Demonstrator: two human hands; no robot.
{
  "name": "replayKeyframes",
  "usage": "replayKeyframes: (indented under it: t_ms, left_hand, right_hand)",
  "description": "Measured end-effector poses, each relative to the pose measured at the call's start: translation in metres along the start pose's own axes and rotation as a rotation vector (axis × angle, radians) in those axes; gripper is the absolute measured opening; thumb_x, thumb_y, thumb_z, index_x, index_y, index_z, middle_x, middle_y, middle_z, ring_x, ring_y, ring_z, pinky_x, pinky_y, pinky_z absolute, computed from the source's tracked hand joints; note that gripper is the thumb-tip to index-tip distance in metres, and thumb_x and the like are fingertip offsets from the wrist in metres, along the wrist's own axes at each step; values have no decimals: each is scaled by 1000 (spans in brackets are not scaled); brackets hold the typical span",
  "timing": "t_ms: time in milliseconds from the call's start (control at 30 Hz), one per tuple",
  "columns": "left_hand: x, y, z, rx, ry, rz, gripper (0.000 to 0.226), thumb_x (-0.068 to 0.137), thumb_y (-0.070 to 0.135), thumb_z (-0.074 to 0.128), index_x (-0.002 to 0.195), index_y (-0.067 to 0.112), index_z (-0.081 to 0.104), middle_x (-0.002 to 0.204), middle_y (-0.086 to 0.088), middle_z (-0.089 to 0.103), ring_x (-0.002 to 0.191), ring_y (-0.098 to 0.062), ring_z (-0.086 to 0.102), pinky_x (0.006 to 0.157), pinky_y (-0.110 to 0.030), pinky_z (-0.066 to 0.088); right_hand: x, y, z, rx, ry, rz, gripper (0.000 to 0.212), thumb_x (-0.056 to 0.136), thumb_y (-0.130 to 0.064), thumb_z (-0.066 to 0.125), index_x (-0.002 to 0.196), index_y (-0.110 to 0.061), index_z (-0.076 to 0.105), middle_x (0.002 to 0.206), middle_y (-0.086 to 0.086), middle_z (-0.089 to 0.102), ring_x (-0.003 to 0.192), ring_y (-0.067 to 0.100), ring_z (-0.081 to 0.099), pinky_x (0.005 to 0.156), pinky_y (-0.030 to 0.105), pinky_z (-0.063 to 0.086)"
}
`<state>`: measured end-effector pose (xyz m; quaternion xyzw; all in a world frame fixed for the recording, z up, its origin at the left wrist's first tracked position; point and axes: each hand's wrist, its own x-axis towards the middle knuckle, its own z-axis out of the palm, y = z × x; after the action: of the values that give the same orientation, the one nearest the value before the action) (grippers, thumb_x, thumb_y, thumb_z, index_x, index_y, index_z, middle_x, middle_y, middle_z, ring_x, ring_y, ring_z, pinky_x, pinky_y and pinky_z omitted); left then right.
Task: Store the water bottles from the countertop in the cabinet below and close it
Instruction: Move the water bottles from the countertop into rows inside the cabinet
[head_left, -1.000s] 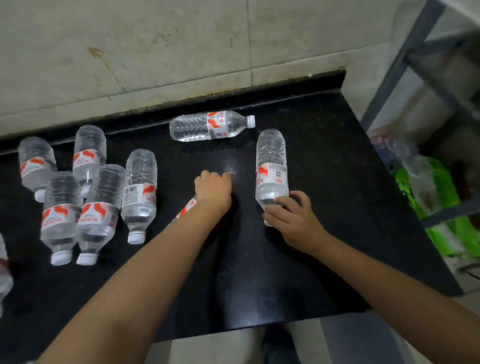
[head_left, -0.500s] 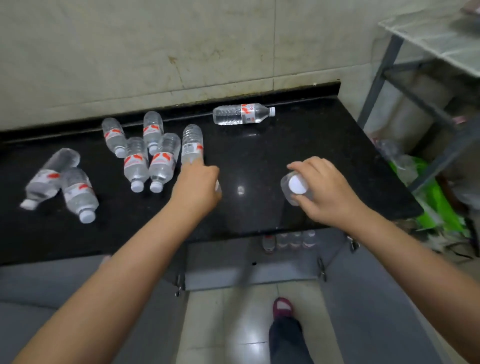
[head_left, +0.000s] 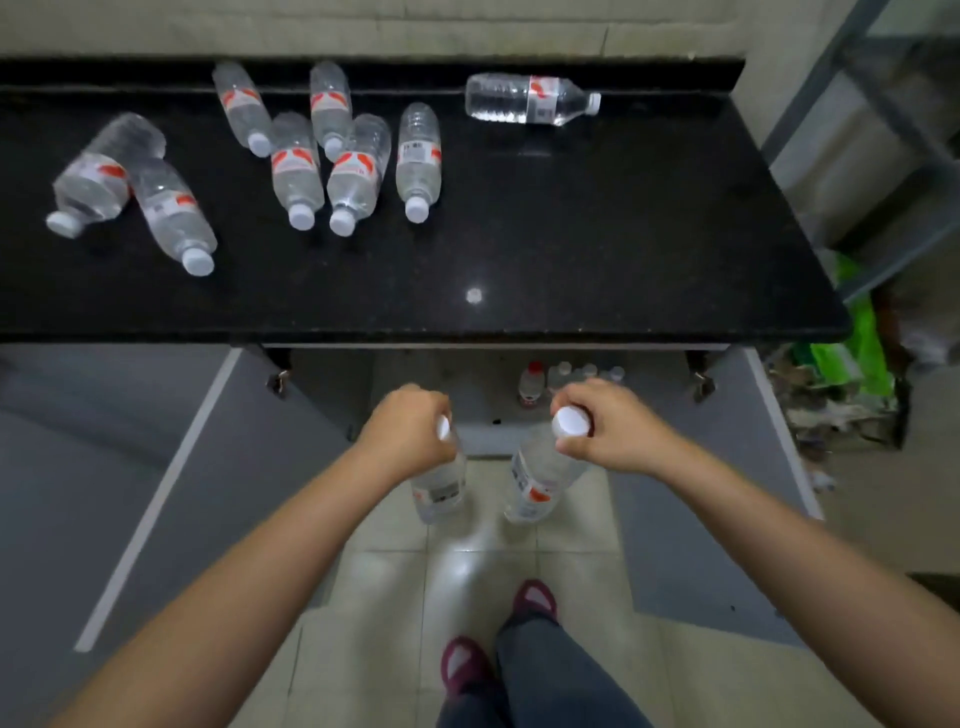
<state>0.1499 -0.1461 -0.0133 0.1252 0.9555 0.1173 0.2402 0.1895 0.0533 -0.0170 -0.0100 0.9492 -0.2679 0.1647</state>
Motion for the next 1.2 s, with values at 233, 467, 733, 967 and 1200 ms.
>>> replayKeyframes:
  t_ms: [233, 467, 733, 967, 1200]
  left_hand:
    - [72, -36, 90, -6, -210, -101, 35, 81, 12, 63, 116, 11, 61, 125, -11, 56, 116, -24, 55, 93, -21, 42]
    - [204, -87, 194, -19, -172, -92, 35, 81, 11, 64, 116, 11, 62, 123, -12, 55, 114, -26, 54, 92, -23, 44]
    - [329, -138, 303, 55, 25, -3, 35, 84, 13, 60, 118, 7, 62, 122, -20, 61, 117, -30, 55, 97, -28, 42]
    - [382, -151, 335, 88, 168, -10, 37, 88, 12, 57, 125, 8, 58, 128, -20, 57, 119, -31, 54, 100, -26, 41]
    - [412, -157, 332, 167, 146, -62, 54, 95, 21, 52, 144, 9, 33, 139, -18, 46, 129, -33, 43, 104, -33, 39]
  right_hand:
    - [62, 48, 99, 9, -162, 94, 36, 86, -14, 64, 121, -10, 55, 125, 11, 49, 118, 24, 46, 97, 24, 38]
    - [177, 133, 189, -8, -131, 217, 37, 88, -18, 60, 123, -8, 54, 126, 16, 54, 118, 27, 50, 95, 26, 40]
    - [288, 225, 291, -81, 95, 132, 28, 82, -8, 64, 107, 2, 64, 110, 20, 68, 105, 32, 62, 82, 32, 46]
    - [336, 250, 315, -232, 132, 137, 26, 86, -14, 58, 109, -3, 61, 117, 18, 63, 107, 33, 59, 85, 30, 47]
    - [365, 249, 306, -315, 42, 184, 28, 93, -14, 52, 117, -1, 59, 124, 17, 61, 116, 30, 56, 86, 29, 45]
